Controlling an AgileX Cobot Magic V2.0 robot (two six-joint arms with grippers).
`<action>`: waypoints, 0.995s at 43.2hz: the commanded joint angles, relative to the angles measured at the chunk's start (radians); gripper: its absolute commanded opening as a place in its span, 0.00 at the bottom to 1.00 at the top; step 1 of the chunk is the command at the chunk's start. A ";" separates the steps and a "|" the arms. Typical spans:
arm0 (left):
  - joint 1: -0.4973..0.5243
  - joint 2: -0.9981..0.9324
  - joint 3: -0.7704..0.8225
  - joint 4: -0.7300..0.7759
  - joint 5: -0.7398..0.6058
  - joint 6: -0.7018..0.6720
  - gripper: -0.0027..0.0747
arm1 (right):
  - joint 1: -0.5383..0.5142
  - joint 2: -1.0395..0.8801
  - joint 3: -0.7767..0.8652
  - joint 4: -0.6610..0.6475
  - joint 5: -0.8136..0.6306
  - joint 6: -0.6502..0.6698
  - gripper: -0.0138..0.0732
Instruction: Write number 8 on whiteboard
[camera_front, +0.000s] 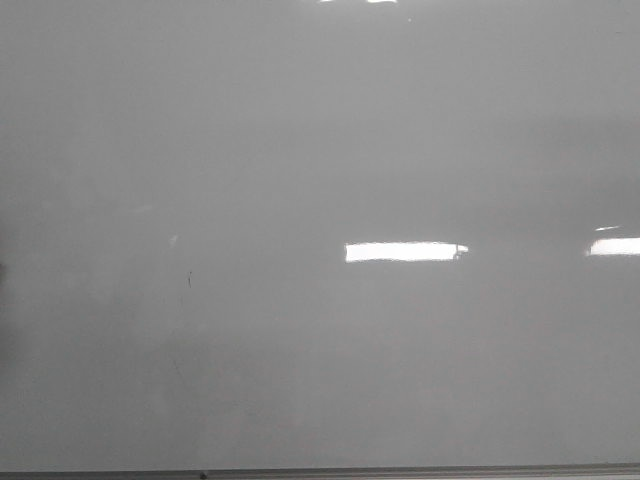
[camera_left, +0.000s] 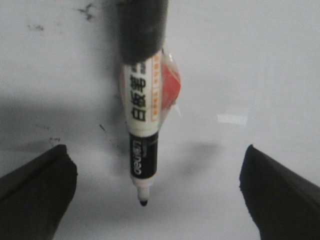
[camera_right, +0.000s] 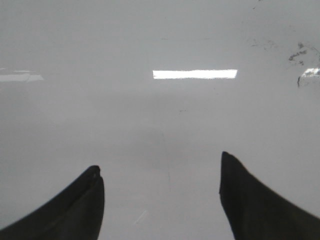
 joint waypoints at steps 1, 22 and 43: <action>-0.002 0.014 -0.027 0.002 -0.149 -0.004 0.71 | 0.002 0.016 -0.036 0.005 -0.078 -0.001 0.76; -0.002 0.066 -0.027 0.002 -0.155 -0.004 0.13 | 0.002 0.016 -0.036 0.005 -0.077 -0.001 0.76; -0.150 -0.165 -0.237 -0.009 0.704 0.209 0.02 | 0.002 0.052 -0.053 0.017 0.010 -0.002 0.76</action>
